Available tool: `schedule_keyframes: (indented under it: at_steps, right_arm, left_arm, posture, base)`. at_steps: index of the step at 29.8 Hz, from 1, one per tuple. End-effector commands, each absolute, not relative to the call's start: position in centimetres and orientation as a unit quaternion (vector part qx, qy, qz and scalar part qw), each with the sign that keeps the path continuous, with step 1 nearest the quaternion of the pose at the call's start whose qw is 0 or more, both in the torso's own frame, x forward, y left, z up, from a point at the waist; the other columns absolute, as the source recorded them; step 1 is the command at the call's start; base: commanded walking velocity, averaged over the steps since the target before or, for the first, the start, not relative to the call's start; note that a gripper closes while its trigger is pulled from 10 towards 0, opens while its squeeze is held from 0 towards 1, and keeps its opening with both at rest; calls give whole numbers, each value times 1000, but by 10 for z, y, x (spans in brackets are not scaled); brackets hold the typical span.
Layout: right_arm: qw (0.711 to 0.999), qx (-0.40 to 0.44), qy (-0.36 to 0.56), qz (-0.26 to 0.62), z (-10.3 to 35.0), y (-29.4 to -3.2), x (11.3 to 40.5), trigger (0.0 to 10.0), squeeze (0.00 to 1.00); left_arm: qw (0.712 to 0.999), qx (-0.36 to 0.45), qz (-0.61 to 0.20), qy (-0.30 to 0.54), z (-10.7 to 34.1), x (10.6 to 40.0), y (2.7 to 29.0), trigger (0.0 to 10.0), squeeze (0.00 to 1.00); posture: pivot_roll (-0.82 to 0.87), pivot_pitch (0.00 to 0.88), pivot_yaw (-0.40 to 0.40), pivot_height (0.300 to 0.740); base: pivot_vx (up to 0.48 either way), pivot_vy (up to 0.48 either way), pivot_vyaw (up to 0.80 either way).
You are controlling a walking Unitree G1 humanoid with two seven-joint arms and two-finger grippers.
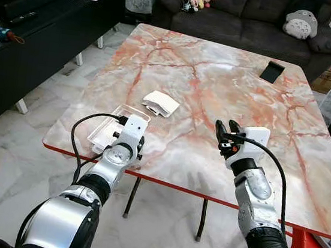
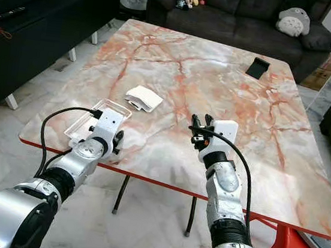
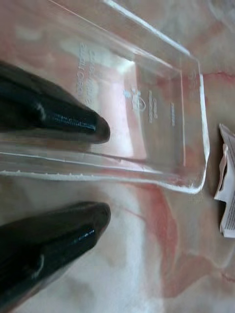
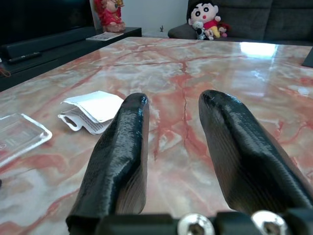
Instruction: Picking trash to rubbish bin
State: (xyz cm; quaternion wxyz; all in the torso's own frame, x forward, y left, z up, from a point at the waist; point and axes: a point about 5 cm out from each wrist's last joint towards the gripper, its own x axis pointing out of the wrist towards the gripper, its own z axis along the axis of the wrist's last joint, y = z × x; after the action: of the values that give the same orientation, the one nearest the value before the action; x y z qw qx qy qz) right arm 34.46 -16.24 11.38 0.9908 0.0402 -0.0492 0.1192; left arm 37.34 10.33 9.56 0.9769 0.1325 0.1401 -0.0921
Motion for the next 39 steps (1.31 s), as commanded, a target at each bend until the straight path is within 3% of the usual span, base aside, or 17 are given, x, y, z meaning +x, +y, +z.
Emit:
schedule_keyframes:
  at_steps: [1,11,21,22,29,30,32,39]
  right_arm:
    - [991,34,-51,118,116,-166,344,10000,0]
    - [991,35,-49,119,115,-165,344,10000,0]
    - [990,38,-52,123,116,-162,345,10000,0]
    - [990,39,-56,123,118,-161,345,10000,0]
    - [990,39,-56,123,118,-161,345,10000,0]
    - [990,41,-61,122,119,-160,345,10000,0]
    - [988,50,-85,121,130,-156,349,10000,0]
    - [985,56,-108,124,141,-150,352,10000,0]
  left_arm:
    - [978,129,-79,143,98,375,105,0,0]
    - [980,128,-54,142,93,372,110,0,0]
    - [989,135,17,62,103,370,116,0,0]
    - [990,131,21,44,106,369,115,8745,0]
    - [990,131,21,44,106,369,115,8745,0]
    - [991,132,22,20,110,369,113,10000,0]
    - [988,131,8,-81,137,368,97,10000,0]
    - [983,118,17,-138,158,369,95,10000,0]
  posture:
    - [-95,52,-122,740]
    - [-92,49,-120,740]
    - [-88,50,-119,740]
    - [-88,50,-119,740]
    - [-88,50,-119,740]
    - [-79,48,-120,740]
    - [-73,36,-111,740]
    - [-68,20,-100,740]
  base:
    - [0,0,0]
    - [0,0,0]
    - [0,0,0]
    - [0,0,0]
    - [0,0,0]
    - [0,0,0]
    - [0,0,0]
    - [0,0,0]
